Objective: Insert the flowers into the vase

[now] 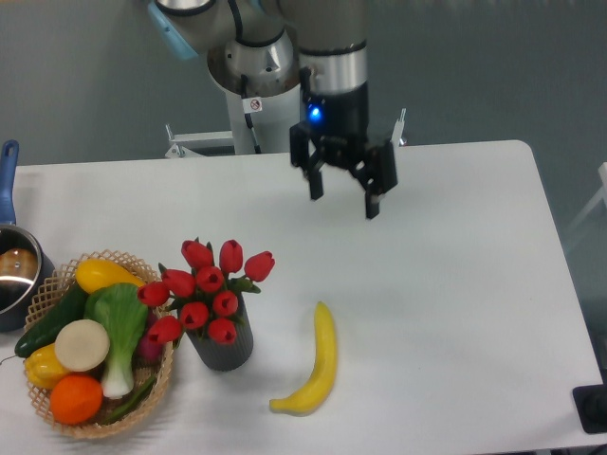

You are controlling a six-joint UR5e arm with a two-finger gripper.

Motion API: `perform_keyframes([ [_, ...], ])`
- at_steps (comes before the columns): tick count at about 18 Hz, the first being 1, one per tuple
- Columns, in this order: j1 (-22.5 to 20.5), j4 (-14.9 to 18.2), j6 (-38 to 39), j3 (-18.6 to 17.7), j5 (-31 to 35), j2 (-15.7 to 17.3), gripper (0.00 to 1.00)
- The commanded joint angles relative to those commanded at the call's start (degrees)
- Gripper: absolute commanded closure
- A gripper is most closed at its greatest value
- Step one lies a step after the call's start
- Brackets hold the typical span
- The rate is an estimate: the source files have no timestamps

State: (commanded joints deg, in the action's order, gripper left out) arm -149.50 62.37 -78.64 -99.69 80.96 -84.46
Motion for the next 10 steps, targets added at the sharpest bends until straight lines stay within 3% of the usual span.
perform_keyframes([
  [2, -0.18, 5.28, -2.21, 3.43, -1.93, -0.53, 0.0],
  [5, -0.53, 8.72, -3.7, 4.24, -5.53, -0.7, 0.0],
  [7, -3.16, 13.19, -8.43, 4.85, -7.12, -0.27, 0.0],
  [10, -4.48, 15.15, -11.62, 4.94, -8.09, 0.09, 0.0],
])
